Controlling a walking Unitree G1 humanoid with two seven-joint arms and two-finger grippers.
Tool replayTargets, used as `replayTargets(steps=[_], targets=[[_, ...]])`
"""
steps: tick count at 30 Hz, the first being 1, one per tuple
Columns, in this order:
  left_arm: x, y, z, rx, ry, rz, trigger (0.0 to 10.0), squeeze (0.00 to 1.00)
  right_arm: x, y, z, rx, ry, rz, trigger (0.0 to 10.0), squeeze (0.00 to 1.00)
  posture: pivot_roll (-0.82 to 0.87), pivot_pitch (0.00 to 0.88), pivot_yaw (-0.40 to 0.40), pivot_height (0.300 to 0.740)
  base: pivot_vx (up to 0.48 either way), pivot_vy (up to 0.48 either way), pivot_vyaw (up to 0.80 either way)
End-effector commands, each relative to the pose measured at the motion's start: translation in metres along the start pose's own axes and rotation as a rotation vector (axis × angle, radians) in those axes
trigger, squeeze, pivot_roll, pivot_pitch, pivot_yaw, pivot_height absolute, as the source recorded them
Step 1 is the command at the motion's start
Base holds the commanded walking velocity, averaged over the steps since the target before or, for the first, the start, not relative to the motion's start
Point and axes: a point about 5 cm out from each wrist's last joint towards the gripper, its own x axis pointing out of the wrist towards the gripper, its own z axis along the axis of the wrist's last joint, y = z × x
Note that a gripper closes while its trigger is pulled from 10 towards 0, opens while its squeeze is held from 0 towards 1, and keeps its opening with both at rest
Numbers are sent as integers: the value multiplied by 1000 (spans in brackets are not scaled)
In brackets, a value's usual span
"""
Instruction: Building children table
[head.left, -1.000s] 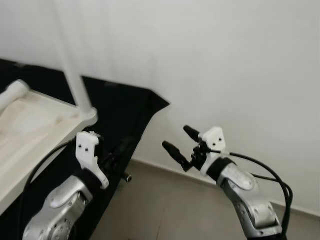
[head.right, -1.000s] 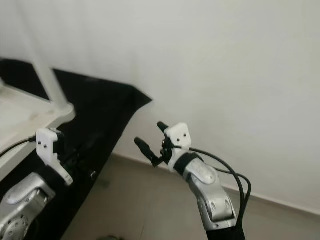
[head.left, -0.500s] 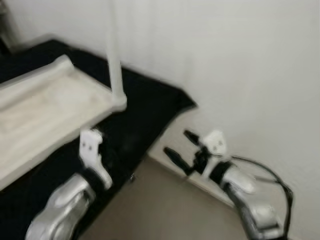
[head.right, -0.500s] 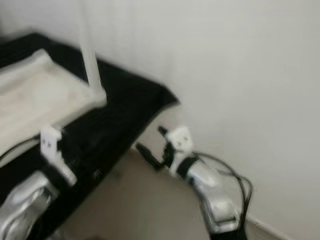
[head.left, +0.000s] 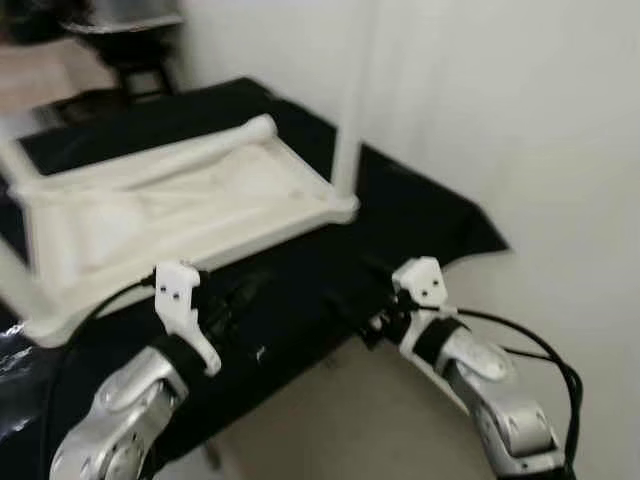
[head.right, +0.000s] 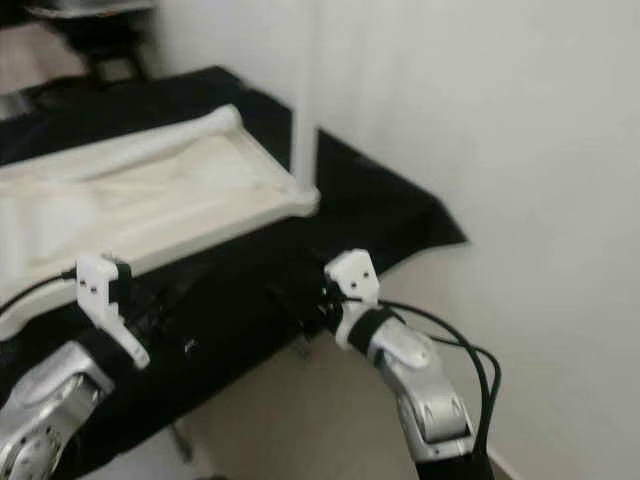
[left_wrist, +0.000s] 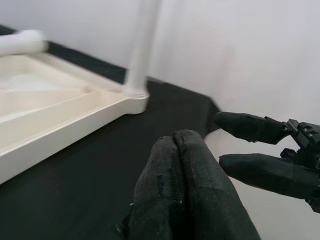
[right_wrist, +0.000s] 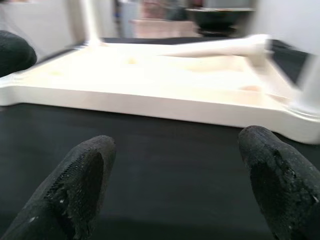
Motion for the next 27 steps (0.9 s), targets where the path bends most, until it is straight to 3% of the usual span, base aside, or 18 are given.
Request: replayTargets(steps=[1,11,15,18,24,27], targets=[[0,0,-1,0,9,2,10000,0,0,0,-1,5,-2,-5,10000,0,8,83,-48,740,0,0,800],[-2,1,-1,-1,4,26,10000,0,1,-10,0,-1,1,-104,10000,0,8,83,-49,740,0,0,800],[-2,1,0,15,3,46,10000,0,2,-19,3,-25,-3,-184,10000,0,12,84,-50,740,0,0,800],[-1,2,-1,40,5,78,10000,0,4,-35,5,-60,4,-307,10000,0,19,79,-56,740,0,0,800],[0,2,-2,38,8,81,10000,0,5,-44,6,-46,-14,-362,10000,0,24,76,-59,740,0,0,0],[0,2,-3,31,18,77,10000,0,6,-44,6,-58,-7,-365,10000,0,22,74,-62,740,0,-465,0]])
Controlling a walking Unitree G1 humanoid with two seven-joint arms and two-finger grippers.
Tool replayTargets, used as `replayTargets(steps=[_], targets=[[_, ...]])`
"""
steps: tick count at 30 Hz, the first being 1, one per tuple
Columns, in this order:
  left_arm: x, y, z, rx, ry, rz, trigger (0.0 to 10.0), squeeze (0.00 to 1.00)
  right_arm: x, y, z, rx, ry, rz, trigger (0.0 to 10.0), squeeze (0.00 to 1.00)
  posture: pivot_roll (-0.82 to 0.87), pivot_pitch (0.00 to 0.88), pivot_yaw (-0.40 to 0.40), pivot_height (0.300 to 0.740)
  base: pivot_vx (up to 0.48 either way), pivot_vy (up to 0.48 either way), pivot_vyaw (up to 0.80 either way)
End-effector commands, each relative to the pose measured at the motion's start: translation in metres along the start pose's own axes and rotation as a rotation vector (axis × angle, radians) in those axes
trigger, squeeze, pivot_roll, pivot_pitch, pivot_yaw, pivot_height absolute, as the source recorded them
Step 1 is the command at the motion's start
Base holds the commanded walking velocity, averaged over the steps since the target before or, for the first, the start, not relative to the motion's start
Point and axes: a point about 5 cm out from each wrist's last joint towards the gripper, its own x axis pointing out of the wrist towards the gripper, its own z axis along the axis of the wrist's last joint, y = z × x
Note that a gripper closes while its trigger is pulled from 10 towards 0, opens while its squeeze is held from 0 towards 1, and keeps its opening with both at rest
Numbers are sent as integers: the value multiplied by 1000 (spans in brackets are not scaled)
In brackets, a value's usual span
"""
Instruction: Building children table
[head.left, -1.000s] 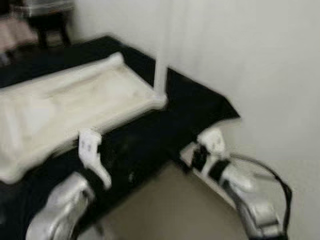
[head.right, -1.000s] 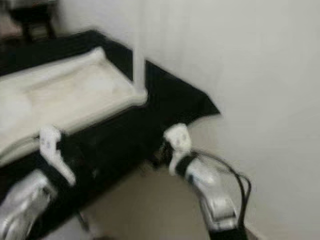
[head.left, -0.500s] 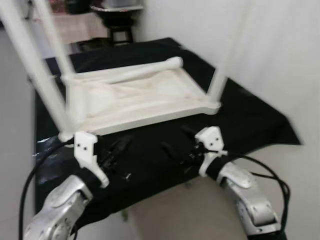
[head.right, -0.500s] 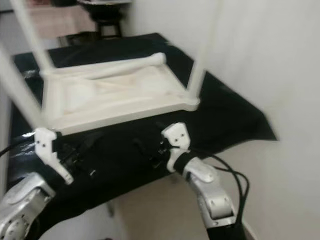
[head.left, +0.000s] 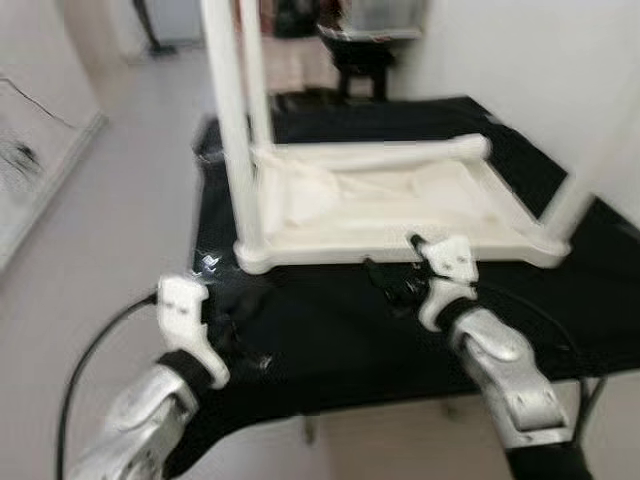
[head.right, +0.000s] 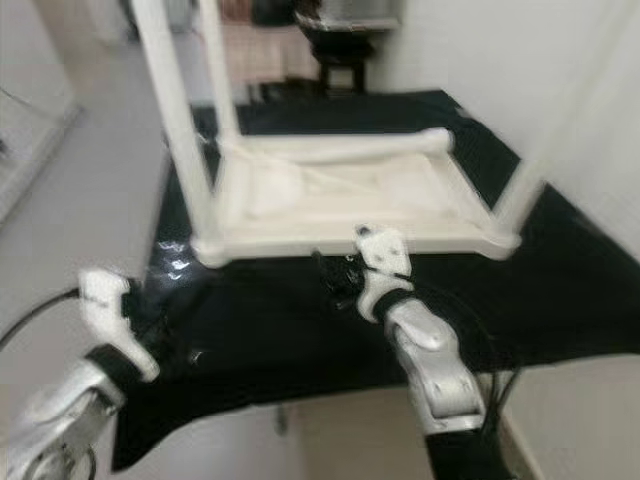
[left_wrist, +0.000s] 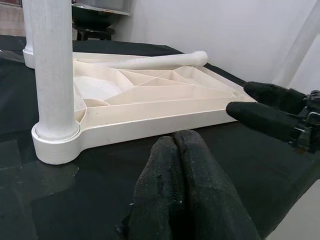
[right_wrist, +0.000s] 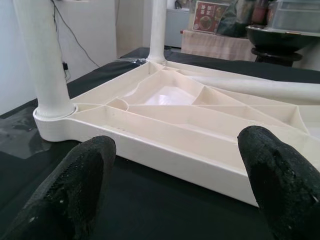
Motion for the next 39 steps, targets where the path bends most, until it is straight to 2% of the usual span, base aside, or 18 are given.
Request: replayTargets(steps=[1,12,39], targets=[[0,1,-3,-11,12,-1,10000,0,-2,-2,-2,-10,0,-16,10000,0,17,74,-62,740,0,-465,0],[1,0,-3,-33,6,-5,10000,0,0,-2,-4,-10,4,-21,10000,0,1,77,-63,740,0,-465,0],[3,1,-2,-94,-28,-39,10000,0,4,-1,-6,12,3,1,10000,0,-3,82,-58,740,0,0,0]])
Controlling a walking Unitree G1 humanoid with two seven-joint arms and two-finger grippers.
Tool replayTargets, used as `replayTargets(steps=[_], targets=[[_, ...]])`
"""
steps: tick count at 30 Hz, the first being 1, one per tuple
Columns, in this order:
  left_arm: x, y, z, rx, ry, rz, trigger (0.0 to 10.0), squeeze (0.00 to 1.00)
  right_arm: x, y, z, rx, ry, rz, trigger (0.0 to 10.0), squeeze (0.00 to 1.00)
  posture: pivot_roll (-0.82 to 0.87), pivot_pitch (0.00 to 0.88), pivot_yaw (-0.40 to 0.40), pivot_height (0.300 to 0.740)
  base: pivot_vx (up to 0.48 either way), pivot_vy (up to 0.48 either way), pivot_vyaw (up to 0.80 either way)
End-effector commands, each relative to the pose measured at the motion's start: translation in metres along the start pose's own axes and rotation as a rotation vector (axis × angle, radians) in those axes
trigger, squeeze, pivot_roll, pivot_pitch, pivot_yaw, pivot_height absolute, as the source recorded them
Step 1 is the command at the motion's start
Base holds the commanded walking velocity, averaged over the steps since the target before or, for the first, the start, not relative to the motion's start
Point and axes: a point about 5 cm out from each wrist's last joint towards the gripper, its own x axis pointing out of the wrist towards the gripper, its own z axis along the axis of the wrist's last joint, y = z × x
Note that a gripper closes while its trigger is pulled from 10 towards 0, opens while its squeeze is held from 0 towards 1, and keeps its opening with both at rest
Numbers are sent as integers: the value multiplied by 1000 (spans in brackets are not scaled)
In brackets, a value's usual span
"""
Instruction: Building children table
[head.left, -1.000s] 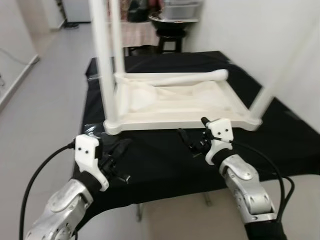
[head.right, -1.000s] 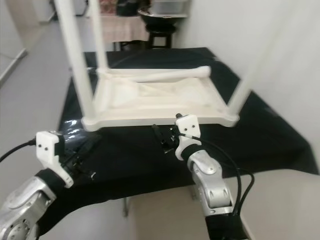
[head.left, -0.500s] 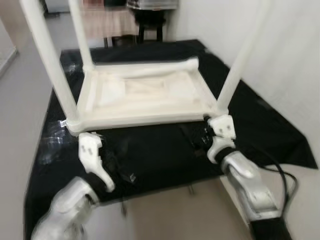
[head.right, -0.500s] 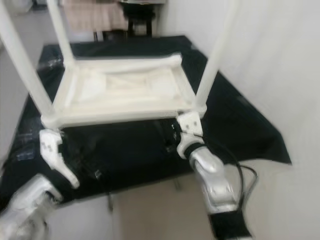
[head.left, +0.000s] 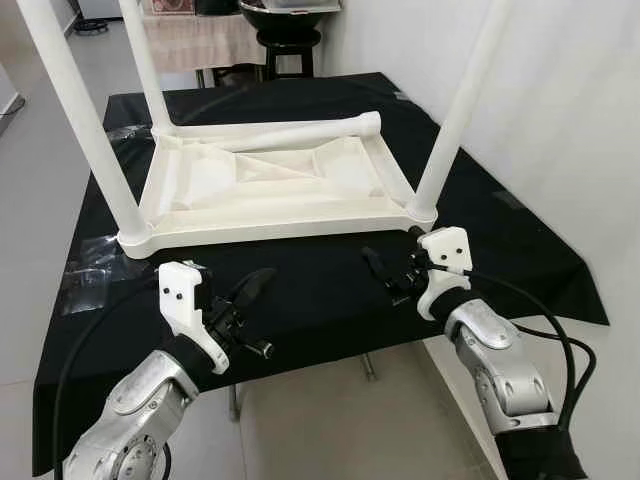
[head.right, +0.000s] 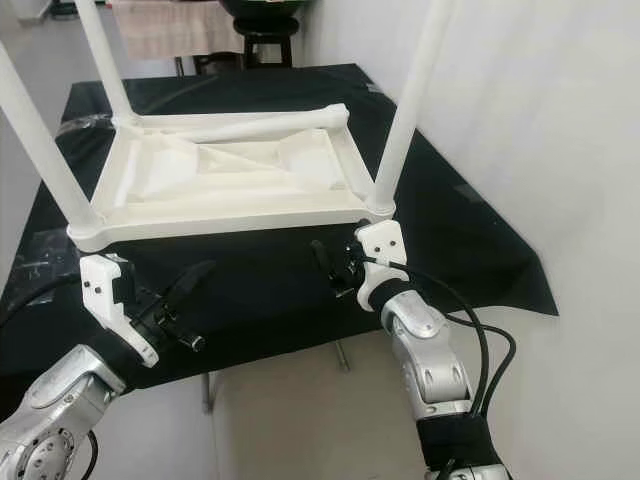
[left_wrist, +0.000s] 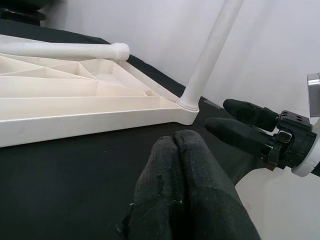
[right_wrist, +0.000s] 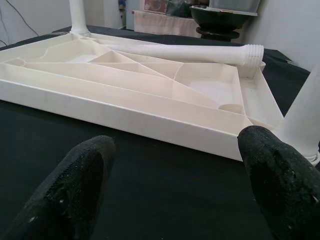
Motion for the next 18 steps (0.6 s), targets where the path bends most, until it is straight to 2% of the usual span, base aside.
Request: replayTargets(steps=[1,11,18], targets=[[0,2,-2,-17,6,1,10000,0,1,0,0,10,-9,2,10000,0,-3,82,-58,740,0,0,0],[-1,5,-1,-76,-11,4,10000,0,1,-1,0,46,-18,4,10000,0,-2,84,-56,740,0,0,0],[-2,6,0,-87,-14,5,10000,0,1,-2,0,58,-25,-1,10000,0,2,85,-53,740,0,0,0]])
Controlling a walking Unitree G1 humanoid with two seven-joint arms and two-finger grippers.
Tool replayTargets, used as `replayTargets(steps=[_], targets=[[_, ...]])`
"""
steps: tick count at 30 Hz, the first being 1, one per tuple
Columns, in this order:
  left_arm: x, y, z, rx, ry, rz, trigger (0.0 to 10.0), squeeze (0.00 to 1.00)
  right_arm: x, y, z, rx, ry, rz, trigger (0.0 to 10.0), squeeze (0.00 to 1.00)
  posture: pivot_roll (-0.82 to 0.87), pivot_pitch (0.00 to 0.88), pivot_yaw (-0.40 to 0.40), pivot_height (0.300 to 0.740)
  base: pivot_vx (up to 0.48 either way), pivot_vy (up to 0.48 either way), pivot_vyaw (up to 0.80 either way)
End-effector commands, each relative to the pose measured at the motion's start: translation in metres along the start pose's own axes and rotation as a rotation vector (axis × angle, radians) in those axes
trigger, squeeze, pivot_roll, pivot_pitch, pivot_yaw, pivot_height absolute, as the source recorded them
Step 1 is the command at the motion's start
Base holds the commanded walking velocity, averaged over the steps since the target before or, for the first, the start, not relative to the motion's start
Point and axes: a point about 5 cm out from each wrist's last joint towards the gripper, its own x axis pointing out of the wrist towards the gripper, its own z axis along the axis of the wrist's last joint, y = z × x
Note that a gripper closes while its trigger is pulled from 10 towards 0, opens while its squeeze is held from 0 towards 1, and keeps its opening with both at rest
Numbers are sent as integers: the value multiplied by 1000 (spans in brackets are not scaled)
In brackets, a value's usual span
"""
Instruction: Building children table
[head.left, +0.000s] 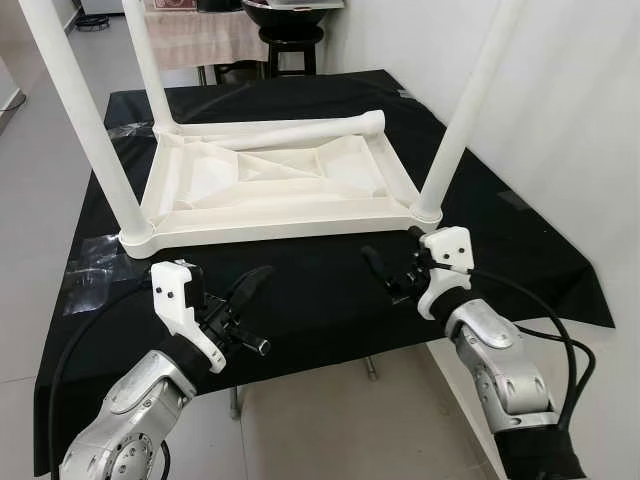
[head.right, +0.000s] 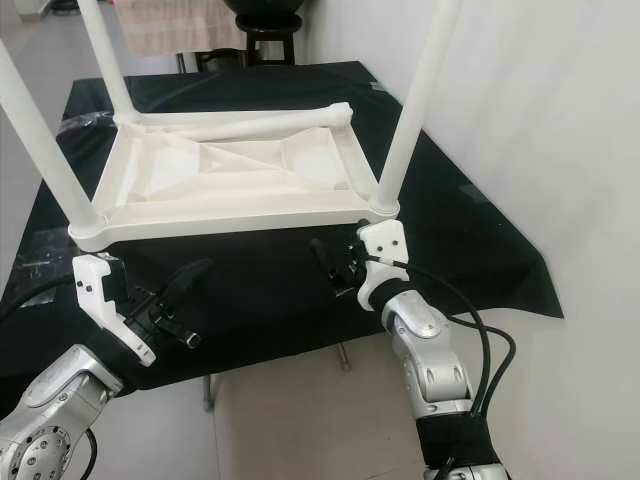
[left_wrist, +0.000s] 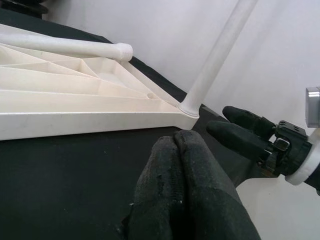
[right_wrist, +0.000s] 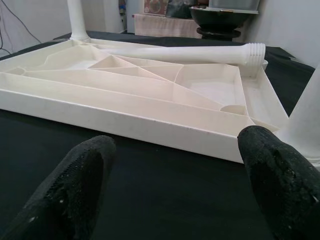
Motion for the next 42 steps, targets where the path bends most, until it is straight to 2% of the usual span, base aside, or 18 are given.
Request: replayTargets(steps=[1,25,42], targets=[[0,1,-1,-20,7,-1,10000,0,1,0,-1,22,-8,-4,10000,0,2,85,-51,740,0,0,0],[0,3,1,-12,-1,-8,10000,0,1,2,0,30,-25,6,10000,0,2,87,-49,740,0,0,-113],[-1,1,1,-9,4,-17,10000,0,0,7,0,41,-30,89,10000,0,20,83,-56,740,0,0,91]])
